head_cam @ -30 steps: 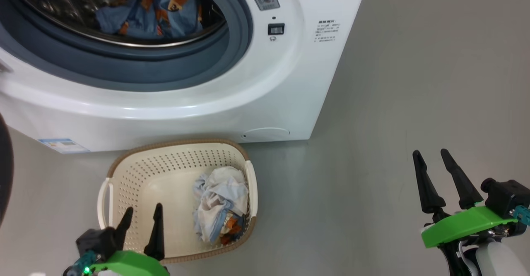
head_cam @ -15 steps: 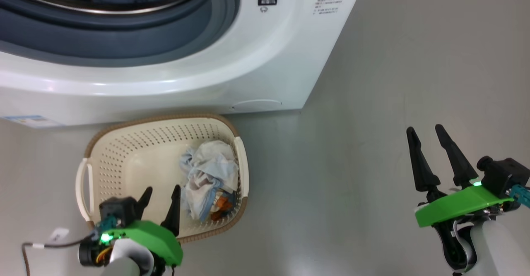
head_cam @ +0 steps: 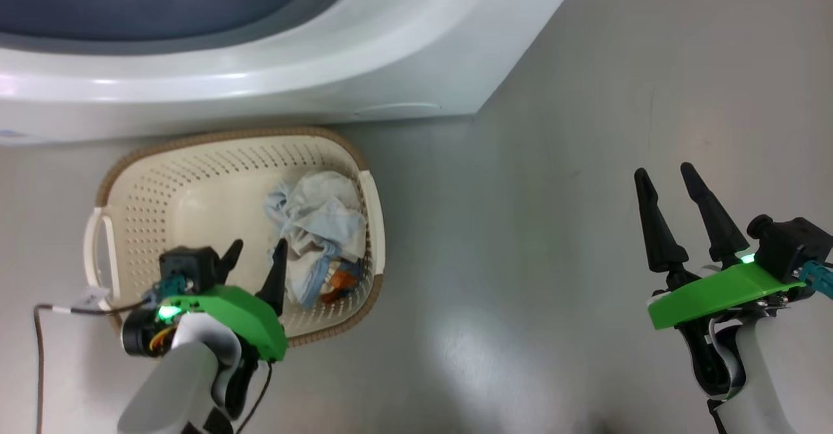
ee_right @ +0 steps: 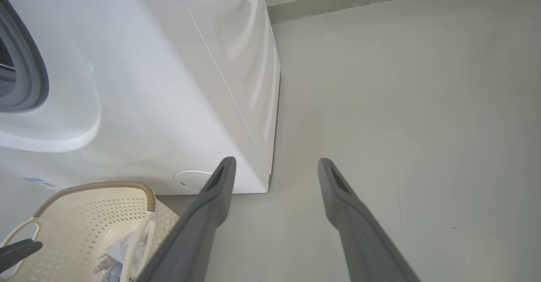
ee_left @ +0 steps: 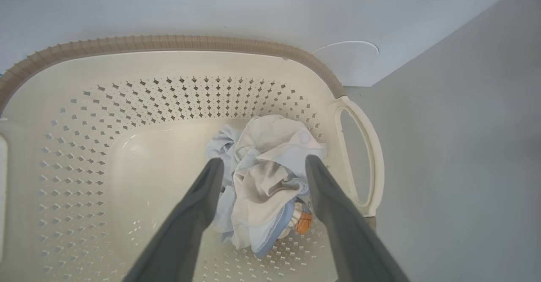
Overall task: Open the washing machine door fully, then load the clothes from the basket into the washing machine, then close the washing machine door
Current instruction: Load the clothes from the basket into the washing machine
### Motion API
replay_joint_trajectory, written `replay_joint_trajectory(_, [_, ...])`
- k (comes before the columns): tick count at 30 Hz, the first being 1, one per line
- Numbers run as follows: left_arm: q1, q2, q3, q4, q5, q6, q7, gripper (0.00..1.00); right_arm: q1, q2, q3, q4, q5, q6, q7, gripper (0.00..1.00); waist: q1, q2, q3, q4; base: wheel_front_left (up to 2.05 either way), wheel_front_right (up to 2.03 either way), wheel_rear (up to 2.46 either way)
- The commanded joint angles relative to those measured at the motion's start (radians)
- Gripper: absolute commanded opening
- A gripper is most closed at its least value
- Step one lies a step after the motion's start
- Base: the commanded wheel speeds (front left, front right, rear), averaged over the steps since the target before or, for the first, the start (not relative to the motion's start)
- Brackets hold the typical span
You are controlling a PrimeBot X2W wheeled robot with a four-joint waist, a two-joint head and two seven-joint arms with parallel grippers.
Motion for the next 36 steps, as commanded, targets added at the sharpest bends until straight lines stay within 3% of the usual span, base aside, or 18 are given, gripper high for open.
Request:
replay_joint_trajectory(1, [-0.014,0.033,0.01,0.003,-0.017,-0.002,-0.006,1.0,0.001,-0.008,0.026,-0.014,-0.006,0.003,-0.005,1.0,0.0,0.0,0.045,0.003,0.0,0.0,0.0])
replay_joint_trajectory(26, [-0.218,0.098,-0.351,0.096,-0.304,-0.002,-0.006,1.0,-0.063,-0.004,0.032,-0.042,-0.011,0.003,-0.005,1.0,0.0,0.0,0.214,-0.028,0.0,0.0,0.0])
replay_joint_trajectory(36, [-0.265,0.123,-0.448,0.105,-0.384,-0.002,-0.006,1.0,-0.066,0.001,0.032,-0.052,-0.014,0.003,-0.005,1.0,0.0,0.0,0.246,-0.047,0.0,0.0,0.0])
